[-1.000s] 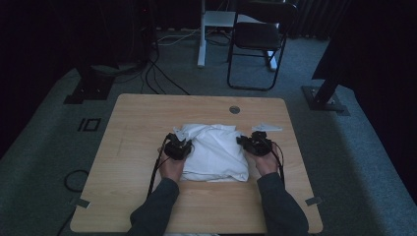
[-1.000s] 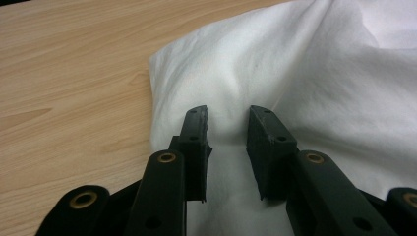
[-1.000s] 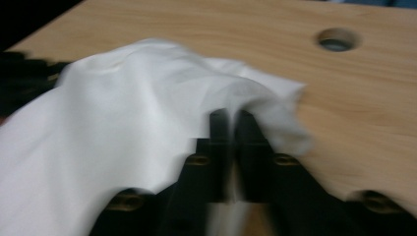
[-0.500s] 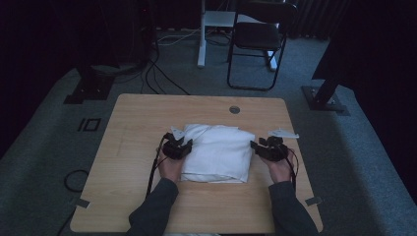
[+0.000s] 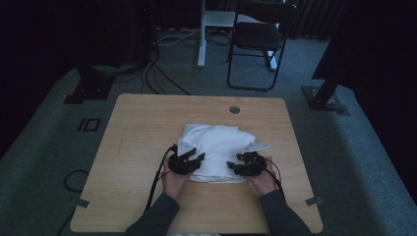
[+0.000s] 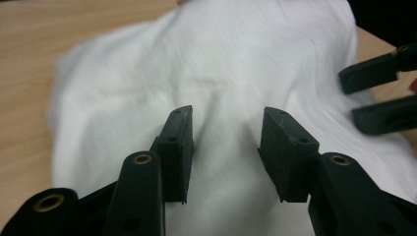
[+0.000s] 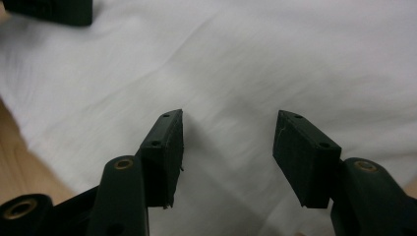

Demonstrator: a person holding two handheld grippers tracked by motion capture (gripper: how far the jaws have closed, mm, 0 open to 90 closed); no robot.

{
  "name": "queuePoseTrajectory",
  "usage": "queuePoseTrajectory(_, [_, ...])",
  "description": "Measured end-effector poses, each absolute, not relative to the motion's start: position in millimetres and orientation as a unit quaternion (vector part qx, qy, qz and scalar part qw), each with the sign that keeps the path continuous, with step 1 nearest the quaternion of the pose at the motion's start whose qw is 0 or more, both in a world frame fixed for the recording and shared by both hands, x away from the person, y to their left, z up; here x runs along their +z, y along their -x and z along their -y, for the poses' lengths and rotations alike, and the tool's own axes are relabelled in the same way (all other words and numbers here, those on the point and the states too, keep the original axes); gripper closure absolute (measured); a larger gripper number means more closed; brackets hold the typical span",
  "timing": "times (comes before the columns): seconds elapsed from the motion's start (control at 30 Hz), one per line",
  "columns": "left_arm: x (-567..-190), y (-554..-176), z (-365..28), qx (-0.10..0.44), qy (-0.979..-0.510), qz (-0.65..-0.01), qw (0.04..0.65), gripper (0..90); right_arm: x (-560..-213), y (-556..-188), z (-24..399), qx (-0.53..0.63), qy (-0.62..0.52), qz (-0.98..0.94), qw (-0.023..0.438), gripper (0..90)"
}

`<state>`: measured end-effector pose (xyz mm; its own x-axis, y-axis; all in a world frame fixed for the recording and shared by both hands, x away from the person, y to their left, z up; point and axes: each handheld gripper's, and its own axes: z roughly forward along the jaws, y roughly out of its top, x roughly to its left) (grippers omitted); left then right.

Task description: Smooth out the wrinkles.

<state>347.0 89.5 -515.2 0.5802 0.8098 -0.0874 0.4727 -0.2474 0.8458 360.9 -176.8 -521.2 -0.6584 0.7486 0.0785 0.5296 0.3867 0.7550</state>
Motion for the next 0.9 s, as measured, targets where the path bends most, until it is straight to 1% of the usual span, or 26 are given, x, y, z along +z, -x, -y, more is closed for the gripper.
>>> queuePoseTrajectory(0.07, [-515, -338, -91, 0.187, -0.765, -0.412, 0.458, 56.0, -534, -355, 172, 0.359, -0.388, -0.838, 0.136, 44.7])
queuePoseTrajectory(0.1, [-515, -338, -91, 0.187, -0.765, -0.412, 0.458, 56.0, -534, -355, 172, 0.359, -0.388, -0.838, 0.136, 44.7])
queuePoseTrajectory(0.13, [-515, -331, -92, 0.189, -0.763, -0.41, 0.462, 56.0, -543, -355, 170, 0.345, -0.392, -0.842, 0.136, 45.0])
queuePoseTrajectory(0.17, [-515, -331, -92, 0.189, -0.763, -0.41, 0.462, 56.0, -543, -355, 170, 0.345, -0.392, -0.842, 0.136, 45.0])
queuePoseTrajectory(0.2, [-515, -326, -92, 0.197, -0.762, -0.405, 0.464, 56.0, -551, -360, 170, 0.347, -0.399, -0.839, 0.128, 45.1])
queuePoseTrajectory(0.3, [-519, -323, -93, 0.205, -0.769, -0.401, 0.453, 56.0, -554, -365, 168, 0.357, -0.404, -0.832, 0.128, 45.5])
queuePoseTrajectory(0.43, [-524, -329, -95, 0.213, -0.77, -0.41, 0.44, 56.8, -554, -375, 161, 0.358, -0.403, -0.831, 0.136, 45.7])
queuePoseTrajectory(0.53, [-526, -338, -100, 0.231, -0.769, -0.418, 0.426, 57.3, -555, -383, 154, 0.365, -0.403, -0.829, 0.135, 45.7])
queuePoseTrajectory(0.73, [-525, -363, -122, 0.235, -0.748, -0.453, 0.424, 58.1, -555, -399, 131, 0.374, -0.402, -0.825, 0.13, 45.6])
queuePoseTrajectory(0.9, [-525, -371, -127, 0.237, -0.744, -0.459, 0.424, 57.2, -555, -408, 122, 0.376, -0.402, -0.825, 0.13, 45.6])
